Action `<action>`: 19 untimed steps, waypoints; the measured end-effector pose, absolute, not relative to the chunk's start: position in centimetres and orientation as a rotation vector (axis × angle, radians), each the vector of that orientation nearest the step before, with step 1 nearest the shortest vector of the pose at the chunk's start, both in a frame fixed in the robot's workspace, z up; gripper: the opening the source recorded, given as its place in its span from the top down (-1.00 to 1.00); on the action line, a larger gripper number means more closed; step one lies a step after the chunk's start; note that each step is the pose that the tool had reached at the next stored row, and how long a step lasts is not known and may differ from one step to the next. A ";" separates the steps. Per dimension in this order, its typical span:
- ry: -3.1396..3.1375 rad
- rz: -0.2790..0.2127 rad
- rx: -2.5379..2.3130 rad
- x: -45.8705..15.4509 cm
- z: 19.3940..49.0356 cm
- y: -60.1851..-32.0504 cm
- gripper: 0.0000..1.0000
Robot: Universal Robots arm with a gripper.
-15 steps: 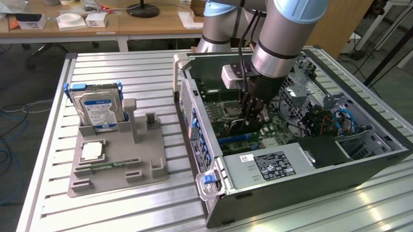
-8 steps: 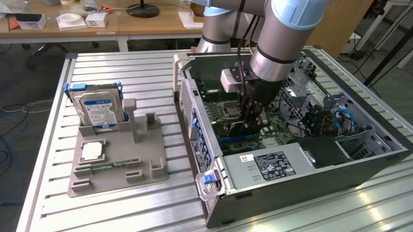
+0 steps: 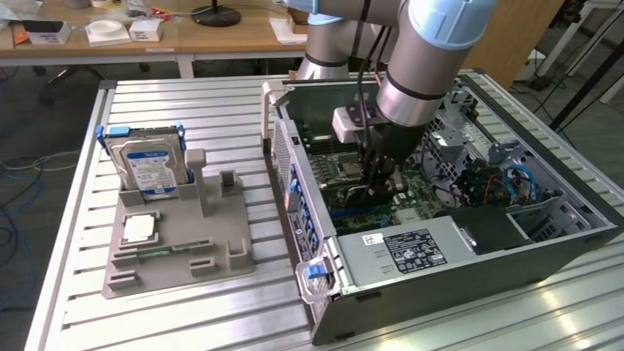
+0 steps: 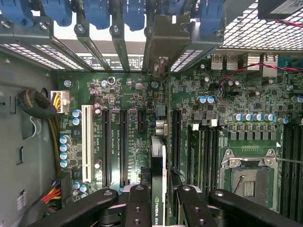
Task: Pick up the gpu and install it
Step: 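Insert the gpu into the slot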
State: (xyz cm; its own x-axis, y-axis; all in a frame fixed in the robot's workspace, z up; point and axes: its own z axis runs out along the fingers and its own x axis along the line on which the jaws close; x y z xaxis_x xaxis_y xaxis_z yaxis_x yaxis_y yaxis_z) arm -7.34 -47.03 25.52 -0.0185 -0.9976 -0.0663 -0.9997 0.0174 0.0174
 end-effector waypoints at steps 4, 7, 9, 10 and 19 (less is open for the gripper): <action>2.215 0.092 -2.177 -7.4 25.3 -47.0 0.48; 2.216 0.091 -2.177 -7.4 25.2 -47.0 0.48; 2.215 0.092 -2.176 -7.4 25.1 -47.0 0.48; 2.215 0.092 -2.176 -7.4 25.1 -47.0 0.48; 2.215 0.092 -2.176 -7.4 25.1 -47.0 0.48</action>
